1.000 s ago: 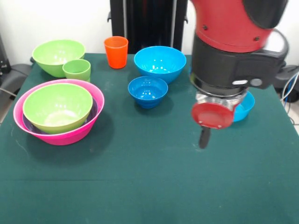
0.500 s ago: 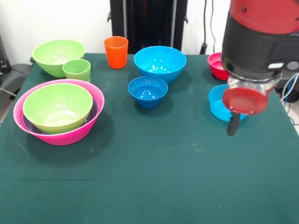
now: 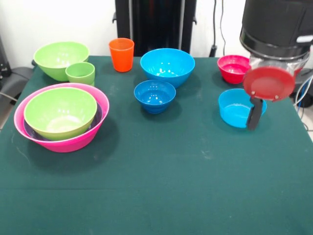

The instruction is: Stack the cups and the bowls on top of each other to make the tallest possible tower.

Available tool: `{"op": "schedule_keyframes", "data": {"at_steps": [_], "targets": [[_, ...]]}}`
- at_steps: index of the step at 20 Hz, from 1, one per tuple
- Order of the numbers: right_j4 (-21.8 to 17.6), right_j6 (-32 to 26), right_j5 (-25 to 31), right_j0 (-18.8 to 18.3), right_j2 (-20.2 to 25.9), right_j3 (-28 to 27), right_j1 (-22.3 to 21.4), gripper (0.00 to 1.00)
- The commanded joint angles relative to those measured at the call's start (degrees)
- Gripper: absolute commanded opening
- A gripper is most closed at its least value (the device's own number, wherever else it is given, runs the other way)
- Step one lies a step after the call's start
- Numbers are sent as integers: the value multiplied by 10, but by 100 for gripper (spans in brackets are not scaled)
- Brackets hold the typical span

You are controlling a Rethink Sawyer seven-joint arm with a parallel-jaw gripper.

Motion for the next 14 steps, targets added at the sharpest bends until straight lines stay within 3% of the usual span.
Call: {"op": "schedule_keyframes", "data": {"at_steps": [1,14], "targets": [[-8,105,33,4,36,73,-7,100],[-14,137,16,22,26,76,19,100]]}}
